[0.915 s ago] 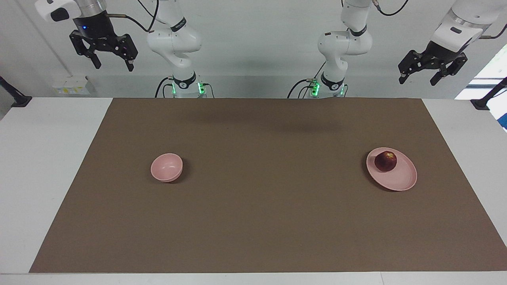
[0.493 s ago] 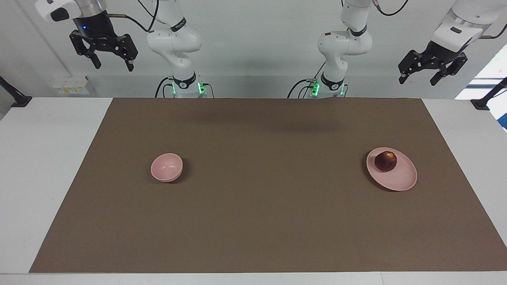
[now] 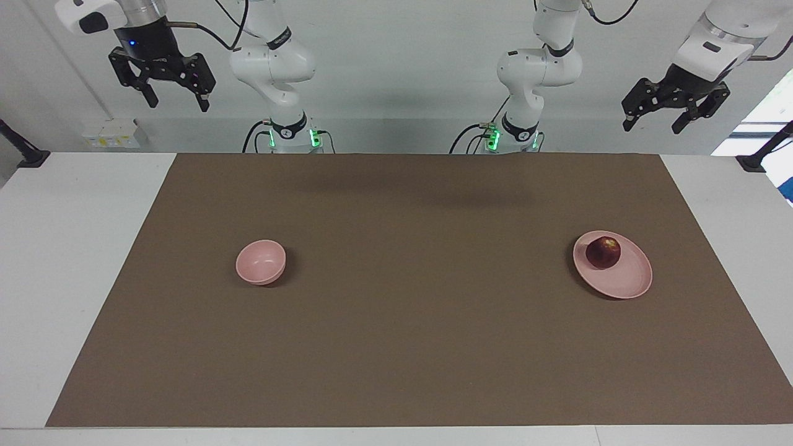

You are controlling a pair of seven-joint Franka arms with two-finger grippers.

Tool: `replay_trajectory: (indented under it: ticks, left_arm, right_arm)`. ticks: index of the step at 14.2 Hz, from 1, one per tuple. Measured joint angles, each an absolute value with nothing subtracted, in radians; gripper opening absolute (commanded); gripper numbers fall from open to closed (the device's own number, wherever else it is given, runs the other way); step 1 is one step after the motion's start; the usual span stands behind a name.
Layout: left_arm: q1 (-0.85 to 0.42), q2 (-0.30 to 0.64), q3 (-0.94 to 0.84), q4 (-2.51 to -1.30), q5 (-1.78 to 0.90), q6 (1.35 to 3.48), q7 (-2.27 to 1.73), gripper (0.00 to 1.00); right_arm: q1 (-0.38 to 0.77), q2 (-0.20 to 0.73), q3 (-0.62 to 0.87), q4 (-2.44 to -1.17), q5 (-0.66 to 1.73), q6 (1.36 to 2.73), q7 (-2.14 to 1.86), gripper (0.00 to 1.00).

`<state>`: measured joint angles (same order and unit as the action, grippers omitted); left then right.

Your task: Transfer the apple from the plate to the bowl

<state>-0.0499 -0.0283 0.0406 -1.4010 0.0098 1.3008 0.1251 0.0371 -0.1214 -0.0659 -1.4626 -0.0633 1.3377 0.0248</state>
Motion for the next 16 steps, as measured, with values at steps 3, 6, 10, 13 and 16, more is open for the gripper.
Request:
replay_trajectory:
  ticks: [3,6,10,13,16]
  left_arm:
    - [-0.05,-0.028,0.041,-1.401,0.01,1.301,0.125,1.0]
    - [-0.05,-0.028,0.04,-1.401,0.01,1.308,0.126,1.0]
    - [-0.05,-0.041,0.041,-1.441,0.01,1.387,0.126,1.0]
    - [-0.049,-0.077,0.045,-1.536,0.01,1.457,0.126,1.0]
    - [-0.049,-0.096,0.047,-1.619,0.01,1.531,0.129,1.0]
  right_arm:
    - [0.037,-0.121,-0.066,-1.463,-0.063,1.338,0.025,1.0]
    - [0.037,-0.121,-0.066,-1.463,-0.063,1.338,0.025,1.0]
    - [0.036,-0.121,-0.067,-1.463,-0.063,1.338,0.025,1.0]
    - [0.037,-0.121,-0.066,-1.463,-0.063,1.338,0.025,1.0]
    - [0.037,-0.121,-0.066,-1.463,-0.063,1.338,0.025,1.0]
